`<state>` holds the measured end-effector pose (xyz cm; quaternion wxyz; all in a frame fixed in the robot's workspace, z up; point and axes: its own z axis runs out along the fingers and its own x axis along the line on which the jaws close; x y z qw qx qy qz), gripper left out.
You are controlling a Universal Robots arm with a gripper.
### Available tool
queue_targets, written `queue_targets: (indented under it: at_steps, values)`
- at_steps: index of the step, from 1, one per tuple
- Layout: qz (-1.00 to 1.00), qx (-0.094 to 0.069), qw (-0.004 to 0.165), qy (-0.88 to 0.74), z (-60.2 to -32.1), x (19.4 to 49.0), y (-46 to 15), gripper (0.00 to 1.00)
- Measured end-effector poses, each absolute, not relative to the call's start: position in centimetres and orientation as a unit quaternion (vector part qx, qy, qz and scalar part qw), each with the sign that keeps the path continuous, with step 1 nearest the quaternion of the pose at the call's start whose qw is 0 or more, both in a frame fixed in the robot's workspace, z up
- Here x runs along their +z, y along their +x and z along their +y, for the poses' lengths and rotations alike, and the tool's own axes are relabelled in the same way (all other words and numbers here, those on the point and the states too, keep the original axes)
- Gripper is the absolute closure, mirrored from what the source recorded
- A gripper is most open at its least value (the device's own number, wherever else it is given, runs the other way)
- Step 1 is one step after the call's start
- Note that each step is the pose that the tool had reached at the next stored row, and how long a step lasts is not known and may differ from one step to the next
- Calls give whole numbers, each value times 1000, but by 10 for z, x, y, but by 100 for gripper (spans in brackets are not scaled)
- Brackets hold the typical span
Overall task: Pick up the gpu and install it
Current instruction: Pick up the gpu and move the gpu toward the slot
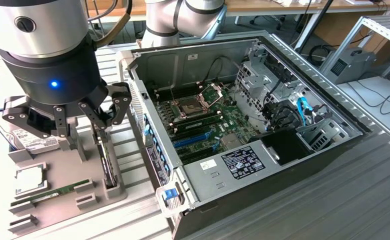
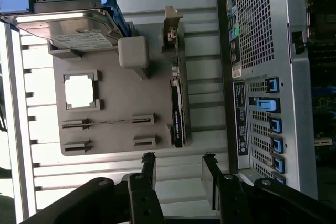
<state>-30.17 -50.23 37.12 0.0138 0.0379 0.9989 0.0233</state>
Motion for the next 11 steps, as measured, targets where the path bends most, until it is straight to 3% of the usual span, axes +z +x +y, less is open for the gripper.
queue_targets:
  at_steps: [11]
  values:
    - [999,23,14,38,-502,368,-302,52]
